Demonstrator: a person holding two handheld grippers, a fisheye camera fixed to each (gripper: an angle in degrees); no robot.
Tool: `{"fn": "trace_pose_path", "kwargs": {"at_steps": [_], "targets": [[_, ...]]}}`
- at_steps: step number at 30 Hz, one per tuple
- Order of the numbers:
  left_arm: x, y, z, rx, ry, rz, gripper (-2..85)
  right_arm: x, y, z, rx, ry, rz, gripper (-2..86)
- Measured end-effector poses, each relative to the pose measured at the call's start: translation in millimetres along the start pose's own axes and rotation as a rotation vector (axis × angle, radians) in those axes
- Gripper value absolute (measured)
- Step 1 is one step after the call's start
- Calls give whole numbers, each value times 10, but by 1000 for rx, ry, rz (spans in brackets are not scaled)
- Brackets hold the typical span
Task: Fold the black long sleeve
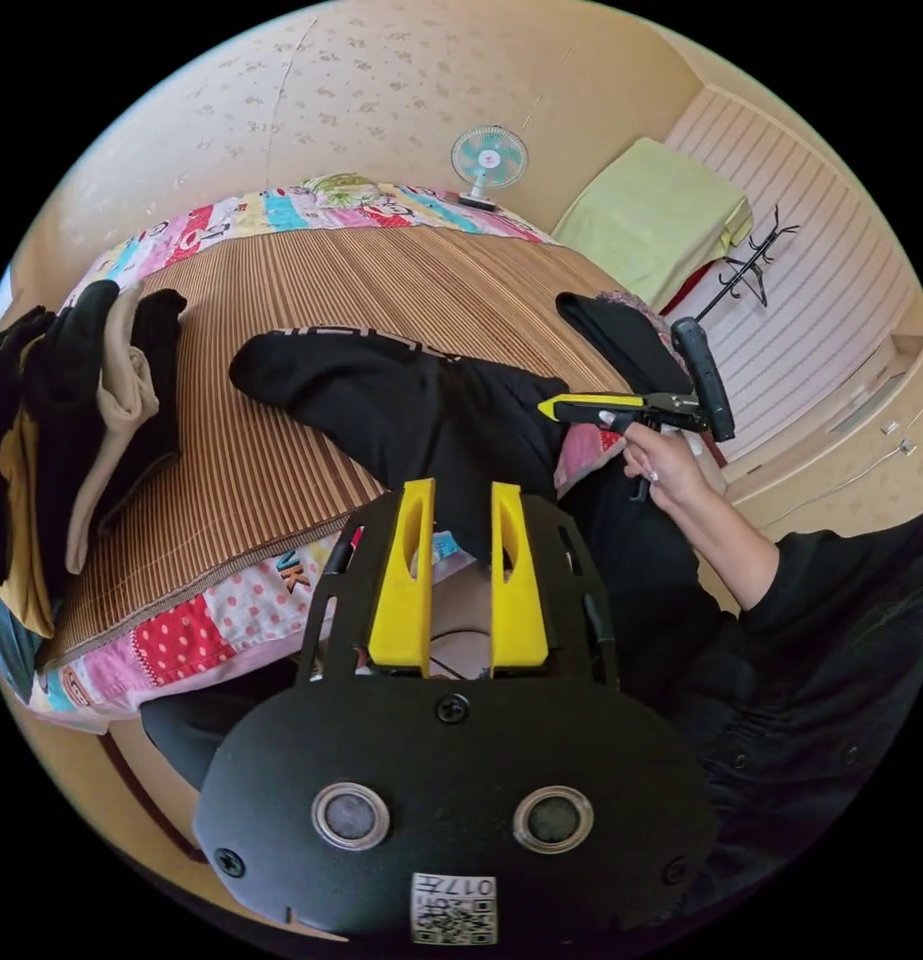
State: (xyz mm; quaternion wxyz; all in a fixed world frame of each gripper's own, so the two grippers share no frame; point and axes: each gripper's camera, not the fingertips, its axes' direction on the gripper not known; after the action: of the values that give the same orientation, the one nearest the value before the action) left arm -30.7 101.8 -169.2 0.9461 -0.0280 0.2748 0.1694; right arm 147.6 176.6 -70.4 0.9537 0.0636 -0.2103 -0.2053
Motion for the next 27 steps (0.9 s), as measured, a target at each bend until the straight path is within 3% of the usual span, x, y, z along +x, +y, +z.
{"fn": "trace_pose_path", "kwargs": {"at_steps": [4, 5, 9, 12, 14, 18, 23, 27], "targets": [[-310, -6, -203, 159, 292, -83, 100, -377, 85, -484, 155, -205, -159, 14], [-360, -16, -218, 168, 313, -97, 100, -465, 98, -514, 164, -147, -186, 13], [-462, -181, -179, 92, 149, -100, 104, -301, 52, -262, 110, 69, -74, 18], [-384, -309, -83, 42, 53, -62, 107, -15, -3, -73, 63, -126, 2, 29], [-384, -377, -10, 33, 101, -70, 111, 33, -18, 37, 56, -193, 22, 40], [-456, -506, 136, 24, 171, -110, 124, -24, -61, 136, 22, -6, 86, 75], [-553, -591, 254, -10, 163, -123, 124, -107, -206, 365, -119, 137, 53, 55], [-708, -630, 354, -48, 200, -152, 124, -92, -226, 377, -122, 141, 46, 25]]}}
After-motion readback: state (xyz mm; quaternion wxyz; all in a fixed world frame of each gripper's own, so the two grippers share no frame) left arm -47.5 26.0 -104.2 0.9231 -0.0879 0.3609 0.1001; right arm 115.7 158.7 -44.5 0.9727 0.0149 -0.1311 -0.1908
